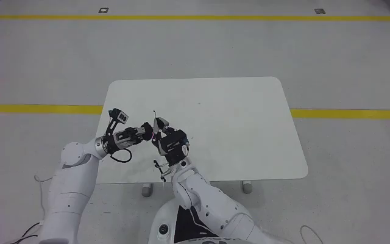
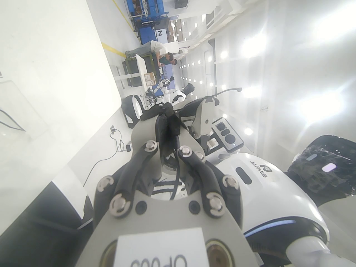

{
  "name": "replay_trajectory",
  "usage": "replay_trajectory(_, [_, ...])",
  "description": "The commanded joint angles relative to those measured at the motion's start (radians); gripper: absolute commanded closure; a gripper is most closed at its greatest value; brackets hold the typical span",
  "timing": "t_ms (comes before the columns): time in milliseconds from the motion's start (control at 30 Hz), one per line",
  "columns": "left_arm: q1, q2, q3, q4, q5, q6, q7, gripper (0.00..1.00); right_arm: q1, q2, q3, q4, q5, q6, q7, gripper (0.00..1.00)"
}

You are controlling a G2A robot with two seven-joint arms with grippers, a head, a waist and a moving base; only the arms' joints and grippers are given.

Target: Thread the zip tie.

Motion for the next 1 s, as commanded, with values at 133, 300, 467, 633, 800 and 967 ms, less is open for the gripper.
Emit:
replay_trajectory(133, [0.0, 0.0, 0.0, 0.0, 0.0, 0.0, 0.0, 1.0, -0.001, 0.0, 0.0, 0.001, -0.004, 0.006, 0.003, 1.0])
replay_trajectory(300, [0.0, 0.0, 0.0, 0.0, 0.0, 0.0, 0.0, 1.0, -0.004, 0.002, 0.001, 0.0, -0.01, 0.015, 0.005, 1.0])
replay_trajectory(467, [0.0, 0.0, 0.0, 0.0, 0.0, 0.0, 0.0, 1.0, -0.007, 0.003, 0.002, -0.004, -0.007, 0.019, 0.008, 1.0])
replay_trajectory(633, [0.0, 0.0, 0.0, 0.0, 0.0, 0.0, 0.0, 1.0, -0.008, 0.005, -0.001, -0.005, -0.004, 0.015, 0.013, 1.0])
replay_trajectory(800, [0.0, 0.0, 0.0, 0.0, 0.0, 0.0, 0.0, 1.0, -0.008, 0.006, -0.005, -0.004, -0.001, 0.005, 0.024, 1.0])
replay_trajectory(967, [0.0, 0.0, 0.0, 0.0, 0.0, 0.0, 0.0, 1.0, -0.007, 0.006, -0.006, -0.002, -0.002, 0.004, 0.036, 1.0])
